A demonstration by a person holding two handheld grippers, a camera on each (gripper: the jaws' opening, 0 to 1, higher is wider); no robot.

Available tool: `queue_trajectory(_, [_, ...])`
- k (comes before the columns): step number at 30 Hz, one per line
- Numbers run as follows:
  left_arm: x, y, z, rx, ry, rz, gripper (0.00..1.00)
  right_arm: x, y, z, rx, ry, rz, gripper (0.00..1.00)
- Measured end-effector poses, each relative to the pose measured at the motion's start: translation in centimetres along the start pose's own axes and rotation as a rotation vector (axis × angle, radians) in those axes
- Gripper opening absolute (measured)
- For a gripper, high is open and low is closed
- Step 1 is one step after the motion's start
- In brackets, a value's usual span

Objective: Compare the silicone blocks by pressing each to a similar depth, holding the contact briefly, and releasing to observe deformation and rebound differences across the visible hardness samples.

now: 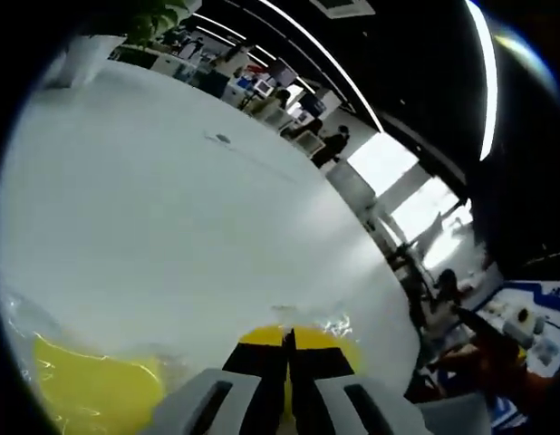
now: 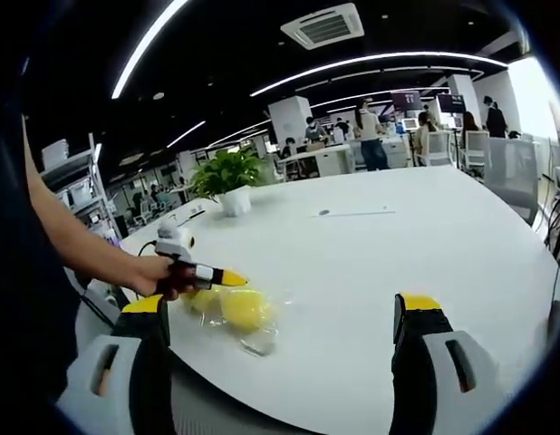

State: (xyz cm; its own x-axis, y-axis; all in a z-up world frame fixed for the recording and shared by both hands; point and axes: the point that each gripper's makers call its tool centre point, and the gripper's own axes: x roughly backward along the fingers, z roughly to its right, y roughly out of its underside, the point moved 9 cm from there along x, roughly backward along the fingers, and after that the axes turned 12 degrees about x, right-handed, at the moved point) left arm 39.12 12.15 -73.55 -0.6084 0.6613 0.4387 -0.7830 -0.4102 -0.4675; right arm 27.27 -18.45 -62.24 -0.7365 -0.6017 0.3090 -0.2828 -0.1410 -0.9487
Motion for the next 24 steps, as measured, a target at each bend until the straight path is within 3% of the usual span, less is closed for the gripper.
queue_trajectory(4, [-0.2,0.6,0.0,-0.077,-0.031,-0.057,0.0,0.1,-0.1,0.1,-0.007,0.005,0.005,0.96])
queue_trajectory(6, [-0.3,1.2,-0.4,-0.107,-0.092,-0.107,0.0,0.1,-0.1,0.1,-0.004,0.008,0.004,0.96])
queue_trajectory(8, [-0.6,0.9,-0.1,-0.075,-0.063,-0.07,0.0,0.0,0.0,0.1,-0.006,0.005,0.002,0.96])
queue_trajectory(12, [-0.9,0.7,0.0,-0.131,-0.076,-0.09,0.01,0.0,-0.1,0.0,-0.007,0.005,0.002,0.96])
queue_trajectory(21, [-1.1,0.6,-0.2,-0.152,-0.078,-0.101,0.01,0.5,0.1,0.0,-0.008,0.004,-0.003,0.96])
queue_trajectory(24, [-1.0,0.4,-0.5,-0.094,-0.112,-0.092,0.05,0.6,0.1,0.0,-0.009,0.007,0.001,0.96])
